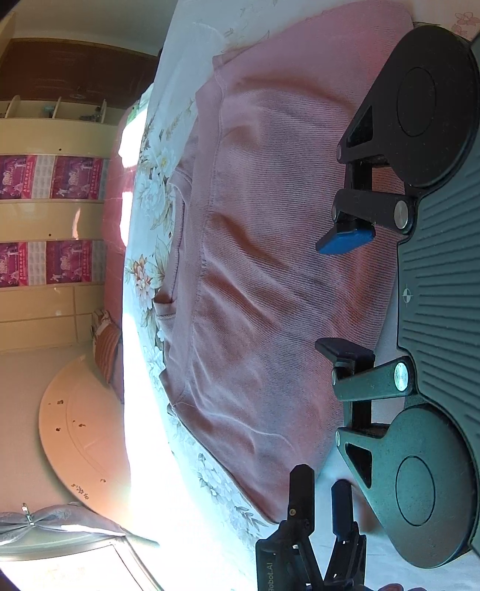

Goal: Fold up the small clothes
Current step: 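Grasp the side edge of the folded sweatshirt with the left tool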

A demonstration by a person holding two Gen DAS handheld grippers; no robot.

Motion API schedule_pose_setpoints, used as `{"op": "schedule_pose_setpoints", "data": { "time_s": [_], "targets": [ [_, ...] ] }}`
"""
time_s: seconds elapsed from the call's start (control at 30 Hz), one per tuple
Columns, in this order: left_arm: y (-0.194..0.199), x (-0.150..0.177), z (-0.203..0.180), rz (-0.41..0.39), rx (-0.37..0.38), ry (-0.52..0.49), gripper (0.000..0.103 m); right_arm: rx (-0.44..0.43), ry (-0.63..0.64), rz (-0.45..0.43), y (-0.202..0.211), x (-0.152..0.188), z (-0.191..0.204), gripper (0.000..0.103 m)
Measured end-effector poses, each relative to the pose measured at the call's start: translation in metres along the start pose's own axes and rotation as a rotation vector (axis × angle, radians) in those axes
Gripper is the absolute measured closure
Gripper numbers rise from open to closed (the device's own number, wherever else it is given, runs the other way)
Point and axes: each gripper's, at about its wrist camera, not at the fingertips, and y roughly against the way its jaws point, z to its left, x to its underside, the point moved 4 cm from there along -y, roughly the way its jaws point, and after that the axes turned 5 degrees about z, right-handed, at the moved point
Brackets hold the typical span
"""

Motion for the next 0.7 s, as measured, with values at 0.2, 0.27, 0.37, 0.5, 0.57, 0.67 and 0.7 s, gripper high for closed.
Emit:
{"op": "schedule_pose_setpoints", "data": {
  "time_s": [0.2, 0.27, 0.37, 0.5, 0.57, 0.67, 0.7],
  "targets": [
    [-0.018, -0.025, 0.008, -0.068, 0.098, 0.103, 0.028, 0.002, -0.005, -0.011, -0.01, -0.014, -0.003, 0.053],
    [-0.025, -0.032, 0.005, -0.092, 0.107, 0.104, 0.027, 0.001, -0.005, -0.013, -0.014, -0.019, -0.003, 0.053],
    [-0.034, -0.042, 0.0, -0.128, 0.113, 0.105, 0.03, 0.008, 0.0, -0.026, -0.022, -0.03, -0.005, 0.053],
    [-0.046, -0.049, 0.011, -0.147, 0.108, 0.142, 0.078, 0.041, 0.009, -0.045, -0.032, -0.043, -0.011, 0.053],
    [-0.047, -0.049, 0.018, -0.155, 0.11, 0.155, 0.082, 0.06, 0.013, -0.046, -0.036, -0.046, -0.014, 0.053],
    [-0.047, -0.048, 0.015, -0.166, 0.091, 0.115, 0.085, 0.066, 0.053, -0.011, -0.05, -0.042, -0.013, 0.053],
    [-0.046, -0.048, 0.014, -0.167, 0.084, 0.109, 0.086, 0.087, 0.084, 0.016, -0.059, -0.036, -0.011, 0.054]
  ]
}}
